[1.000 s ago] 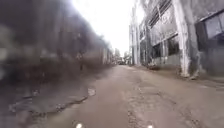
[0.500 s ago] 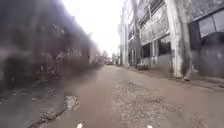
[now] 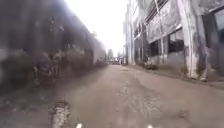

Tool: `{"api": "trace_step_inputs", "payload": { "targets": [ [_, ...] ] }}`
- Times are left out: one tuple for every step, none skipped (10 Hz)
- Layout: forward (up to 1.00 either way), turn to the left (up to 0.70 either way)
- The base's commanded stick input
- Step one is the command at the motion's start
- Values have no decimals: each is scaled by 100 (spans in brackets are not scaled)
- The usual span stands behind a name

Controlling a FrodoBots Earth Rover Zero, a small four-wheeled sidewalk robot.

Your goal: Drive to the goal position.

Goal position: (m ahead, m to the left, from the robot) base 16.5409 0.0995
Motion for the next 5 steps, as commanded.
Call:
{"api": "trace_step_inputs", "payload": {
  "targets": [
    [100,7],
    [100,7],
    [100,7],
    [100,7],
    [100,-33]
  ]
}}
